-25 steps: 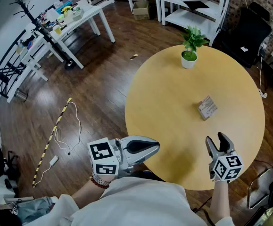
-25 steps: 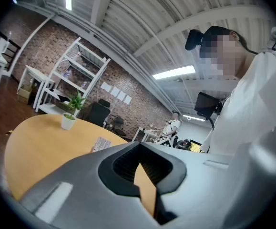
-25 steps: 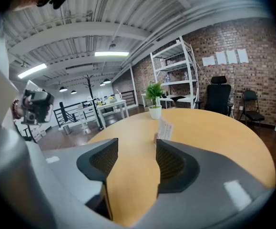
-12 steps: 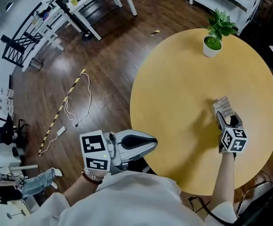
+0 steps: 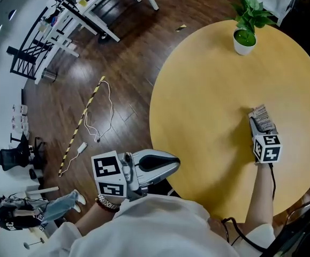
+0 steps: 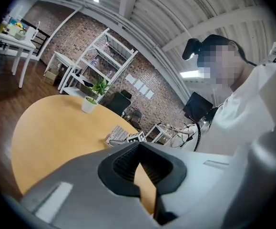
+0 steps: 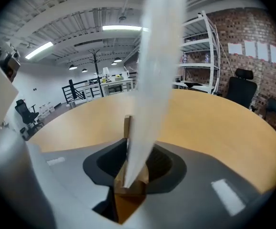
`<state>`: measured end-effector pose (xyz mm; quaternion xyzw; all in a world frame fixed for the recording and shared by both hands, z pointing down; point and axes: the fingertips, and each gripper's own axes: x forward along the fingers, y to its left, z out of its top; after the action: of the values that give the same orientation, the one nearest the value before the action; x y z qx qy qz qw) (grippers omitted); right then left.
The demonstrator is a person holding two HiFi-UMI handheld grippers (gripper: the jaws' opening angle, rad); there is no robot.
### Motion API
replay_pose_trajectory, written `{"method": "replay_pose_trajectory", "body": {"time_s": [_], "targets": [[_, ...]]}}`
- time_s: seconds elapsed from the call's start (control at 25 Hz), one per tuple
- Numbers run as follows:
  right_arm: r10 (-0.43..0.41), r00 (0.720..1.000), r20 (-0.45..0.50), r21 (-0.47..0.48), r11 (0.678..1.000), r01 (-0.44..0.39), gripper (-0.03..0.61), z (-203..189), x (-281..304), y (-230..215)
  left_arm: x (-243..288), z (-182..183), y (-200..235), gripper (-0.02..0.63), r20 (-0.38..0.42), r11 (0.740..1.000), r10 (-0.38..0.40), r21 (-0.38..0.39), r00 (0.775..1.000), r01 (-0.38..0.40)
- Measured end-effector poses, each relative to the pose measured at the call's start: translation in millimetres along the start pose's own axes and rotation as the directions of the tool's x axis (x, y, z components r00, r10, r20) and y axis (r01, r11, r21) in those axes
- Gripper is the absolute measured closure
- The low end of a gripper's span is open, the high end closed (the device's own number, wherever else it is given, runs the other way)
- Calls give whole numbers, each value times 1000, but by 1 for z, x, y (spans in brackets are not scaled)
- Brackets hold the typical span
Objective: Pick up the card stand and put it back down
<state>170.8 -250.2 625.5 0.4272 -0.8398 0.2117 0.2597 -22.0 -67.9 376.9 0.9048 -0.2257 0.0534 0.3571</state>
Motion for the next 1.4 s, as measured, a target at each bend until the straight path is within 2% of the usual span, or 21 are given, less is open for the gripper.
{"method": "replay_pose_trajectory", "body": {"time_s": [0.08, 0.28, 0.52, 0.72, 0.96, 1.2, 1.4], "targets": [[-1, 1000, 15, 10, 1000, 1, 463, 1, -2, 0, 5, 0, 1, 632, -7, 1000, -5, 0, 1000, 5], [-29, 995, 99, 127, 992, 16, 471, 12, -30, -7, 13, -2, 0, 632, -21, 999, -38, 24, 999, 39], [-93, 972, 214, 63, 995, 81, 477, 50, -111, 24, -2, 0, -11, 632, 9, 993, -103, 57, 995, 102], [-92, 942, 324, -1, 995, 98, 482, 80, -190, 103, -33, -2, -36, 632, 45, 973, -209, 114, 977, 203], [-123, 915, 383, -61, 985, 158, 485, 91, -258, 226, -92, -32, -57, 632, 47, 923, -358, 167, 933, 346], [-163, 904, 395, -64, 977, 203, 486, 88, -318, 339, -135, -53, -85, 632, -16, 864, -462, 216, 887, 454], [-215, 875, 434, -17, 969, 247, 486, 67, -376, 386, -140, -75, -125, 632, -91, 823, -509, 240, 856, 515]]}}
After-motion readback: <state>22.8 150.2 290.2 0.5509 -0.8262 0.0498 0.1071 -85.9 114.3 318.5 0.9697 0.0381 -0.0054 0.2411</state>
